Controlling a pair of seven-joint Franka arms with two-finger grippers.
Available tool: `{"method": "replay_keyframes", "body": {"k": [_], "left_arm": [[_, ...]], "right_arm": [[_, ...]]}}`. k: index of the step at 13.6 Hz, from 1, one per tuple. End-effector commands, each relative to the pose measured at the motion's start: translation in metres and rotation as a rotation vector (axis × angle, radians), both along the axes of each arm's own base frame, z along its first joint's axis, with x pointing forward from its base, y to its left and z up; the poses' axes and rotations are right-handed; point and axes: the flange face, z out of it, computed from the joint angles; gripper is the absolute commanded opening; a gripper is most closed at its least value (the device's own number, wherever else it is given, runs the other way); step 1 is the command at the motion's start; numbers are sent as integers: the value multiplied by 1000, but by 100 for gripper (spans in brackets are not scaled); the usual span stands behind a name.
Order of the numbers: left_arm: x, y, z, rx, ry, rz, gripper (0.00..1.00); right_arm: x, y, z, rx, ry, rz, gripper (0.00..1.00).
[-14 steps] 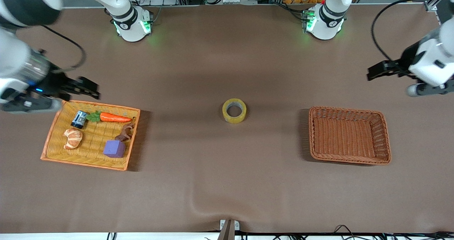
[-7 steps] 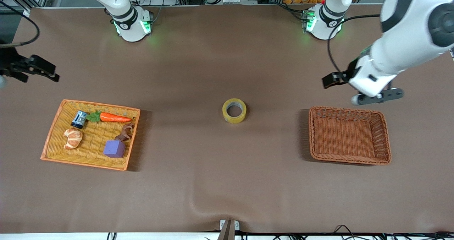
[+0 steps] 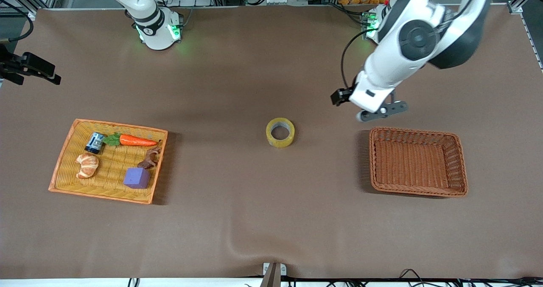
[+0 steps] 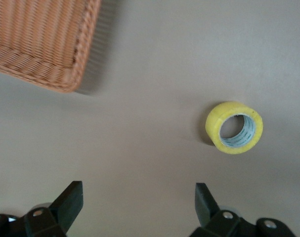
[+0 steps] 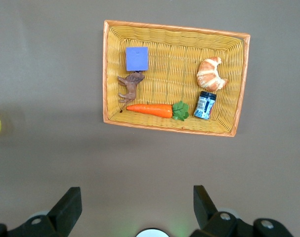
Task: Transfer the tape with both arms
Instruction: 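Lower the left gripper and grasp the tape roll's rim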
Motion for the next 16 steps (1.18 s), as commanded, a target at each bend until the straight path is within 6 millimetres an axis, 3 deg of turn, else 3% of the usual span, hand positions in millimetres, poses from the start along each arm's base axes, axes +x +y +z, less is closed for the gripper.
{"method": "replay_keyframes", "body": {"k": [1,3,5,8,14,16], "left_arm": [[-2,-17,-46,10,-6,-30,100],[-15,-55,-70,-17,-7,-90,100],[-12,-71,-93,-47,-18,-60,100],[-27,-114,-134,-8,-76,-21,100],[-33,-173,-202,20,-118,52,100],[-30,-172,-223,44,-137,49,99]], "right_arm": [[0,-4,3,-40,-39,12,100],[12,-2,-8,-77,-51,23,100],[15,-2,-12,-79,-45,21,100],[18,-3,-17,-68,-43,17,100],[22,2,-21,-56,-37,19,100],[22,4,-17,-1,-50,14,100]]}}
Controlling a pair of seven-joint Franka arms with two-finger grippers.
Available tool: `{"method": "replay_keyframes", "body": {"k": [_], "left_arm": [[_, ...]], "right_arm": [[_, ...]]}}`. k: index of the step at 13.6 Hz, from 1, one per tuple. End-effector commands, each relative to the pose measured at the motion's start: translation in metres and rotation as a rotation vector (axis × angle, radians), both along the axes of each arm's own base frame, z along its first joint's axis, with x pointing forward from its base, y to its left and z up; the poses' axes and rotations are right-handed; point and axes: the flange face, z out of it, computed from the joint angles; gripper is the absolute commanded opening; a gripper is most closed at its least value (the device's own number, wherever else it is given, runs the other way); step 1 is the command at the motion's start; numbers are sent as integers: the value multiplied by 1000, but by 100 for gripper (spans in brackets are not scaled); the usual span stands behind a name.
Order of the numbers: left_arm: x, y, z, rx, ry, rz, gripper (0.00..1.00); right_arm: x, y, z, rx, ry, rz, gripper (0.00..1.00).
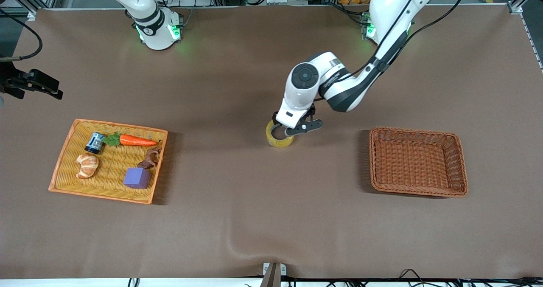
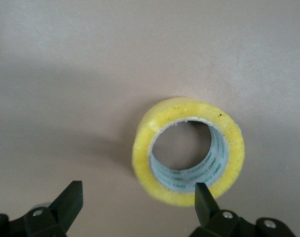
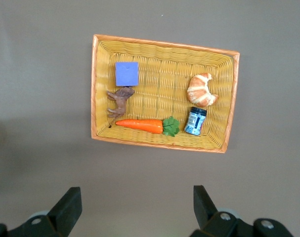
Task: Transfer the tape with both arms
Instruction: 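Lower the left gripper and grasp the tape roll's rim, then carry the tape roll into the brown basket with the left gripper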
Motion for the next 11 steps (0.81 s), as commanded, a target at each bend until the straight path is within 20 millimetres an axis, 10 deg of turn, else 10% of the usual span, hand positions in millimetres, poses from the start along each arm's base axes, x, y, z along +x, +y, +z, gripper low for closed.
{"method": "replay_keyframes", "body": {"k": [1,5,8,11], "left_arm": [[9,-8,-24,2,-25,19,96],[12,-1,-40,5,-18,33,60],[13,0,-46,5,-7,39,7],[20,6,-39,3,-21,43,0]], "right_arm": [[1,1,5,42,-13,4,100],[0,-3,5,30,-8,-2,100],[0,-3,5,29,-6,-2,100],[0,-3,11,30,-20,-3,100]]}}
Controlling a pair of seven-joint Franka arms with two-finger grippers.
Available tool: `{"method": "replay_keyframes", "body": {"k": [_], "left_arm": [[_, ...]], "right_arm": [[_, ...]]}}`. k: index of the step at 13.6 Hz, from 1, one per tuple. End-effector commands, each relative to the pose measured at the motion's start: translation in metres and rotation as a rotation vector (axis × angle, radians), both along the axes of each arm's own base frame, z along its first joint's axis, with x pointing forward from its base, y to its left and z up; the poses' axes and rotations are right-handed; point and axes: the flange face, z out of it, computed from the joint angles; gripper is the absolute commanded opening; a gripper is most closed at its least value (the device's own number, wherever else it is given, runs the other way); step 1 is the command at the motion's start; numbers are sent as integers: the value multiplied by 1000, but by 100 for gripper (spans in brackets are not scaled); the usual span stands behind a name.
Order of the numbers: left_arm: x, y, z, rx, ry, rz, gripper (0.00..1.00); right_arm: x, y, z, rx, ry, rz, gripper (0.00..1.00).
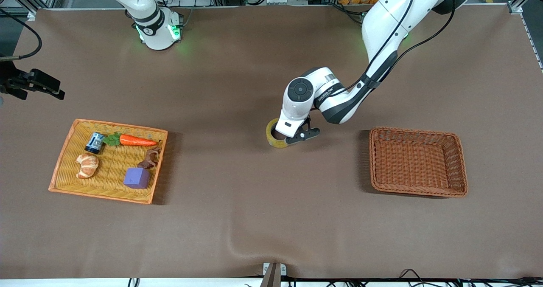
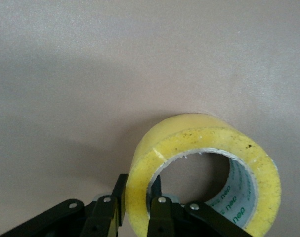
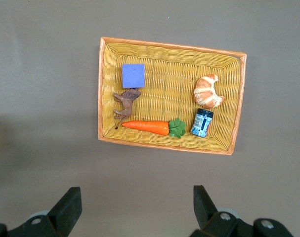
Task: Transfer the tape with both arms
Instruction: 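Carry the tape roll into the brown basket with the left gripper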
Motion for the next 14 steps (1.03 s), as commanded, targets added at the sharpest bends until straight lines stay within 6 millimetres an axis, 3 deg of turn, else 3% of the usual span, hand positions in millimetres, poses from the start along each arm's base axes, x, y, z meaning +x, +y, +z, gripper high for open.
{"method": "replay_keyframes", "body": {"k": [1,4,8,11,14], "left_arm": [[20,12,21,-1,-53,22,0],[67,68,107,-8,-175,71,0],[110,174,181,31,-180,-82,0],[134,275,205,22,-116,-216,0],[143,377,205,7,-63,-250,0]], "right_arm": [[-1,-5,11,8,-18,-4,100],[-1,-10,13,6,-21,-13,100],[-2,-22,11,9,-18,-42,100],[-2,-27,12,9,-21,-42,100],[1,-31,8,10,-15,-47,100]]}}
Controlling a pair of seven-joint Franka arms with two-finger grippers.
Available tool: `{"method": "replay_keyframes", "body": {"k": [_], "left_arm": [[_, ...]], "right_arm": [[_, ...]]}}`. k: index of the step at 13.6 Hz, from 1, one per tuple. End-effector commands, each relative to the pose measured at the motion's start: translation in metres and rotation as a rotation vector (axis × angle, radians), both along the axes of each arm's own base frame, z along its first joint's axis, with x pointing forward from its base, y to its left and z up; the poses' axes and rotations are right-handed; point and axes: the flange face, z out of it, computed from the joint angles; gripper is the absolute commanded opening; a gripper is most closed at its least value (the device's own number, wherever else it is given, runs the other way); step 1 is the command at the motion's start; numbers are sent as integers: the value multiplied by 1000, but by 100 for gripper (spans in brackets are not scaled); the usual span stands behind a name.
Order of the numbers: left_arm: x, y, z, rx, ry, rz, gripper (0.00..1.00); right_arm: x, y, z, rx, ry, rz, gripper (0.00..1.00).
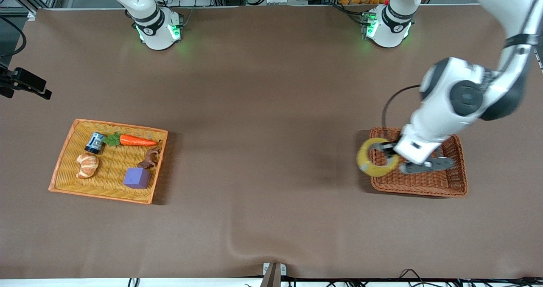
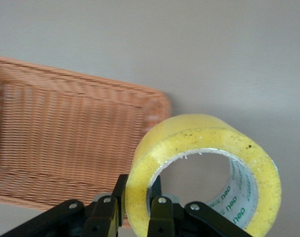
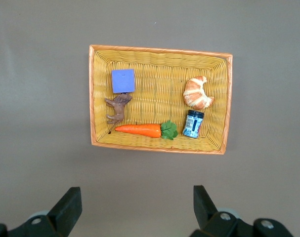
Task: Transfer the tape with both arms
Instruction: 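Carry the tape roll into the brown basket with the left gripper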
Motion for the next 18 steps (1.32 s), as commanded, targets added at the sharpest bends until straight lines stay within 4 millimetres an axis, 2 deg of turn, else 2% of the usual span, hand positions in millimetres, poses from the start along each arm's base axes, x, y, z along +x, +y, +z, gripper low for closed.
{"method": "replay_keyframes", "body": {"k": [1,4,6,10,12,13,15,16,17,18], "left_arm": [[-11,61,-7,-16,50,-42,0],[-11,116,-35,-48,94,-26,0],[-16,137,-61,-62,114,-13,0],[-22,167,-108,-79,94,4,0],[-20,172,-124,-78,87,-12,0],[-20,183,-134,-65,81,-12,0],[-20,191,-150,-24,80,-51,0],[-18,193,-152,-9,74,-66,18],[-15,192,-151,2,67,-75,54],[-12,189,-148,4,60,-82,100]], "right_arm": [[2,-3,0,11,1,1,100],[2,-4,0,10,1,1,100],[2,-3,0,10,-1,3,100],[3,-1,1,6,-5,7,100],[4,0,0,8,-5,9,100],[4,1,0,8,-5,10,100],[4,1,0,11,-4,7,100],[4,2,0,11,-4,9,100],[4,2,0,11,-4,9,100],[4,2,-1,11,-2,9,100]]}}
